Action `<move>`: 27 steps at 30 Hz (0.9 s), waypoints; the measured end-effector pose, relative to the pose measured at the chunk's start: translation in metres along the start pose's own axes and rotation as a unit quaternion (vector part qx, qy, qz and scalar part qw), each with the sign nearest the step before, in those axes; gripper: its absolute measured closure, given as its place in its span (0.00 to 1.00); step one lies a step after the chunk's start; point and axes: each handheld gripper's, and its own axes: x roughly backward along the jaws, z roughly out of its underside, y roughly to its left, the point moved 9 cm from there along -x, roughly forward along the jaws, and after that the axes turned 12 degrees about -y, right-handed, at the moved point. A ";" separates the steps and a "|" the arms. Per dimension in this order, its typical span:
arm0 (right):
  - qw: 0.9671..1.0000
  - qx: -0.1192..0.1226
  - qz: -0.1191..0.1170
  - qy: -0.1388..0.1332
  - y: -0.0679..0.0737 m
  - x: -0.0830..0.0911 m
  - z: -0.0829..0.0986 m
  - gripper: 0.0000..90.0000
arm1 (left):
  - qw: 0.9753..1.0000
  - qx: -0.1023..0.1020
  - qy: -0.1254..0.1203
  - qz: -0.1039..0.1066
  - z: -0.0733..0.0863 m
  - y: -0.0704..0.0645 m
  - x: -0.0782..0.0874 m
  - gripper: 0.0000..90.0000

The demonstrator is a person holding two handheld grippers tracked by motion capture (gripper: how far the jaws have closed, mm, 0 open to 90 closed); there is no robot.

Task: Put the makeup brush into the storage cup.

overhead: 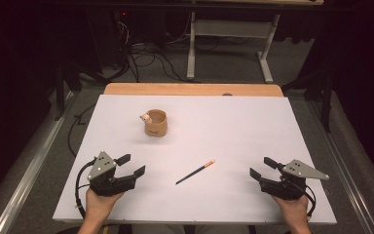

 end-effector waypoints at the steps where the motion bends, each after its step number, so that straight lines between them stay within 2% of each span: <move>1: 1.000 0.001 0.000 0.001 0.000 0.000 0.000 0.36 | 1.000 0.000 0.000 0.000 0.000 0.000 0.000 0.36; 9: 1.000 0.003 -0.005 0.005 0.002 -0.001 0.001 0.35 | 1.000 0.007 -0.004 -0.001 -0.001 0.002 0.001 0.36; 12: 1.000 0.002 -0.005 0.006 0.003 -0.001 0.001 0.35 | 1.000 0.005 -0.005 0.001 -0.001 0.001 0.001 0.35; 15: 1.000 0.000 -0.006 0.007 0.002 -0.001 0.001 0.35 | 1.000 -0.004 0.002 -0.009 0.001 0.003 0.001 0.34; 17: 1.000 0.000 -0.005 0.008 0.002 -0.002 0.002 0.35 | 1.000 -0.003 0.002 -0.009 0.001 0.004 0.001 0.34; 18: 1.000 -0.001 0.000 0.009 0.002 -0.001 0.002 0.35 | 1.000 0.001 0.000 -0.007 0.000 0.004 0.002 0.33; 25: 1.000 -0.003 0.004 0.009 0.000 -0.001 0.001 0.34 | 1.000 -0.003 0.004 0.000 0.001 -0.001 -0.001 0.33; 27: 1.000 -0.003 0.002 0.009 0.001 -0.002 0.001 0.34 | 1.000 0.012 0.004 0.010 -0.001 -0.002 0.000 0.33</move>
